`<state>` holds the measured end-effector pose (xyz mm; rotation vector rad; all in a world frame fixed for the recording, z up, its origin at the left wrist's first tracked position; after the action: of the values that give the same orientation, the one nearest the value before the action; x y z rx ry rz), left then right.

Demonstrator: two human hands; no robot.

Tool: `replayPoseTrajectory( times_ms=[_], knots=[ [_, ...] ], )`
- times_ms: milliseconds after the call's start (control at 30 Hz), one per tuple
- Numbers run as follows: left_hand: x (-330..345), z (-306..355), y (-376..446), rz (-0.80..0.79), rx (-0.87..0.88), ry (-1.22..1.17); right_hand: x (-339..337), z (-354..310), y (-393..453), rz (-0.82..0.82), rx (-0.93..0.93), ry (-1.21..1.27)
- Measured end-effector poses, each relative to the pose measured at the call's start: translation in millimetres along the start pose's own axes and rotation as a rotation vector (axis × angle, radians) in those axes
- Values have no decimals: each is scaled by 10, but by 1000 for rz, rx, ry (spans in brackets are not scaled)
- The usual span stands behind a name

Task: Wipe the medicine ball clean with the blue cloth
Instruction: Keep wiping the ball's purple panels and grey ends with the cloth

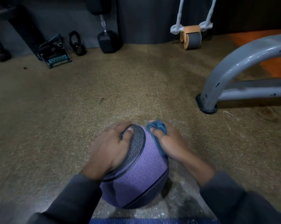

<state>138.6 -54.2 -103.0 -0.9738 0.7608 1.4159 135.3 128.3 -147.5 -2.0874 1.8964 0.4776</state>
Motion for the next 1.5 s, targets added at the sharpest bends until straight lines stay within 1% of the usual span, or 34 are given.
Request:
replayPoseTrajectory(
  times_ms=[67, 100, 133, 200, 233, 300, 333, 367, 400, 467, 533, 567, 600, 633, 700, 733, 767, 800, 833, 867, 933, 967, 1000, 1033, 1067, 1100, 1167, 1200, 1233, 1267, 1333, 1400, 1433, 1500],
  knots=[
    [8, -24, -3, 3, 18, 11, 70, -194, -221, 52, -236, -172],
    [10, -43, -19, 0, 32, 4, 101, -287, -272, 71, -310, -239],
    [6, -55, -41, -3, 48, -12, 118, -311, -253, 79, -330, -249],
    [-8, -62, -68, -4, 69, -38, 96, -225, -58, 53, -210, -90],
    [-11, -56, -76, 0, 69, -33, 75, -141, 75, 16, -108, 0],
    [-7, -37, -75, 4, 51, -10, 21, -36, 232, -76, 102, 92],
    [-6, -29, -65, 1, 34, -10, 3, -8, 243, -86, 147, 90],
    [-4, -25, -51, -4, 15, -15, 4, -6, 195, -69, 126, 63],
    [0, -31, -33, -10, -7, -16, 28, -35, 92, -29, 47, 12],
    [5, -54, -3, -16, -40, -15, 95, -236, -213, 33, -188, -192],
    [8, -90, 8, -22, -31, -37, 148, -426, -434, 80, -413, -368],
    [6, -107, 2, -25, -13, -57, 136, -447, -405, 64, -441, -370],
    [0, -121, -11, -28, 9, -75, 116, -413, -297, 18, -390, -299],
    [-6, -131, -25, -33, 27, -85, 84, -340, -135, -39, -282, -194],
    [-13, -144, -52, -32, 52, -82, 4, -194, 150, -142, 21, 17],
    [-20, -136, -65, -21, 59, -75, -18, -101, 224, -172, 138, 80],
    [-32, -115, -74, -9, 65, -63, -24, -38, 232, -176, 185, 85],
    [-39, -97, -68, -5, 63, -47, -14, -15, 194, -139, 161, 47],
    [-37, -82, -58, -6, 54, -30, 8, -44, 108, -83, 82, -9],
    [-33, -71, -48, -13, 40, -20, 30, -109, -28, -19, -35, -75],
    [-33, -51, -16, -22, 20, -19, 84, -340, -309, 59, -330, -246],
    [-32, -42, -8, -27, 15, -18, 128, -419, -396, 93, -431, -313],
    [-31, -34, -9, -28, 15, -17, 166, -445, -435, 112, -468, -330],
    [-36, -15, -19, -28, 21, -18, 170, -394, -429, 136, -448, -267],
    [-38, 8, -19, -34, 28, -14, 146, -277, -373, 172, -376, -151],
    [-40, 31, -18, -43, 24, -5, 107, -138, -289, 212, -255, 1],
    [-35, 80, -18, -58, -30, -2, 42, 158, -152, 256, 58, 293],
    [-36, 104, -19, -57, -54, -15, 24, 231, -137, 276, 144, 326],
    [-38, 124, -10, -51, -70, -22, 29, 248, -162, 303, 142, 291],
    [-37, 126, 4, -45, -84, -23, 67, 203, -233, 332, 76, 218],
    [-26, 76, 31, -44, -101, -31, 174, -30, -448, 341, -144, 8],
    [-14, -9, 40, -37, -77, -57, 236, -187, -590, 354, -280, -142],
    [-6, -48, 35, -33, -55, -74, 234, -199, -585, 358, -306, -153],
    [2, -99, 8, -35, -13, -99, 209, -79, -503, 353, -273, -1]
  ],
)
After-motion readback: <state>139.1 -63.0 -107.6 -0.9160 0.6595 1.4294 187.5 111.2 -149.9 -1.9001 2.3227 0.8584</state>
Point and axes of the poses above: each hand's wrist, its own y-axis towards the middle knuckle, its own x-axis out of the palm, z = x × y, the point moved 2 cm from there along y, towards the middle knuckle, and after that the axes turned 13 degrees about -x, right-handed, at the moved point
